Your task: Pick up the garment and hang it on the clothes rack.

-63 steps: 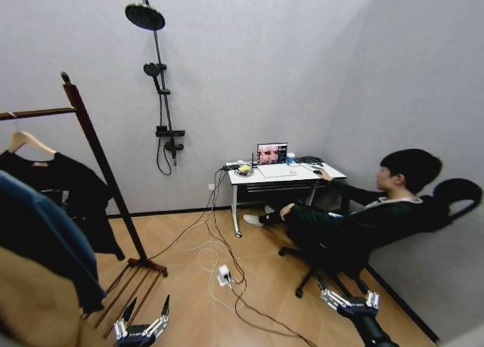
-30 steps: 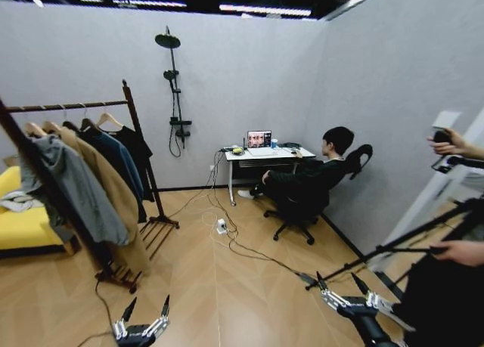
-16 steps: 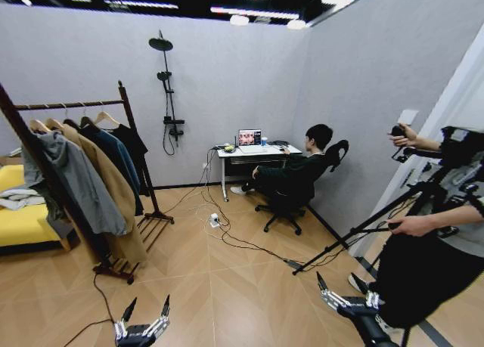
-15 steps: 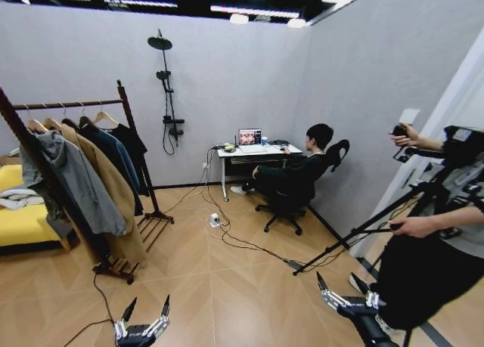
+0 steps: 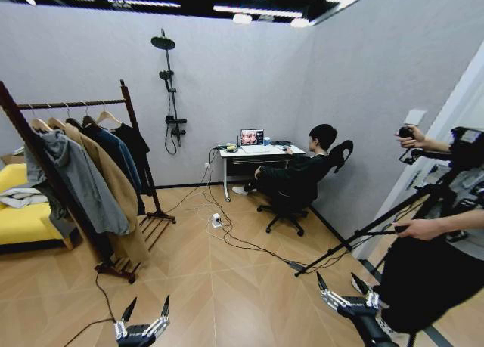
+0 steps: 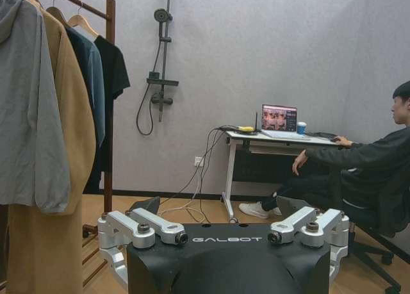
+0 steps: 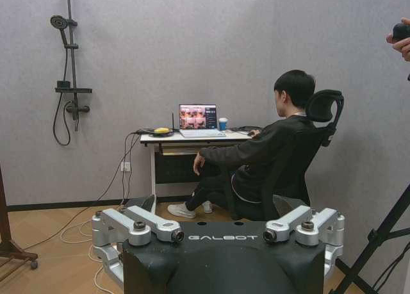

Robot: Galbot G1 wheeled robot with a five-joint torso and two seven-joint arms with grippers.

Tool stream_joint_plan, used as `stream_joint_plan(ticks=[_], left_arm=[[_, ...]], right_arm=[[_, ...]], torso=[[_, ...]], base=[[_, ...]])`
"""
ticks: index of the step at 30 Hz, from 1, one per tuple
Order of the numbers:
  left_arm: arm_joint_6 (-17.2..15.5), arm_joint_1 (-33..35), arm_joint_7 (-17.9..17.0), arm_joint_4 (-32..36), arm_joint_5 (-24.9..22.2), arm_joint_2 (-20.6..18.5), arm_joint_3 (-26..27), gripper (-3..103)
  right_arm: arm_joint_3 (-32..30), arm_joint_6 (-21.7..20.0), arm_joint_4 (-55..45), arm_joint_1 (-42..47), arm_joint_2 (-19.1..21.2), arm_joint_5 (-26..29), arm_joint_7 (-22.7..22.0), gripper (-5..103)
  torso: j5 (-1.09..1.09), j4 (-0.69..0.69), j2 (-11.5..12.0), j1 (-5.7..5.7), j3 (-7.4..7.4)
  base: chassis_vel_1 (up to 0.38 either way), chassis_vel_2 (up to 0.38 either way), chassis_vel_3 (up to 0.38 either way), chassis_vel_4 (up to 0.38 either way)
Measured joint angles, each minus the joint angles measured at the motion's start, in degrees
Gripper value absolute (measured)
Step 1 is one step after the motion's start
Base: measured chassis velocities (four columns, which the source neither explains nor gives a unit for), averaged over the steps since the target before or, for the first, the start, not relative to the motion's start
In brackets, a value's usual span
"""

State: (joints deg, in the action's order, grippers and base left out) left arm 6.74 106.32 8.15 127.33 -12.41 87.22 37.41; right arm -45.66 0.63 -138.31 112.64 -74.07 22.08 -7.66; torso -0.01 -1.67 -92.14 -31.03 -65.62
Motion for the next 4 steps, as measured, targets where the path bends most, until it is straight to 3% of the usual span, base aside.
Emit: stream_joint_plan(ticks=[4], left_arm=[[0.00,0.01,0.00,0.00,0.00,0.00,0.00,100]], right_arm=[[0.00,0.00,0.00,0.00,0.00,0.00,0.00,100]], torso=[[0.00,0.00,-0.03,0.04,0.01]], base=[[0.070,-0.062,-0.056,0.054]])
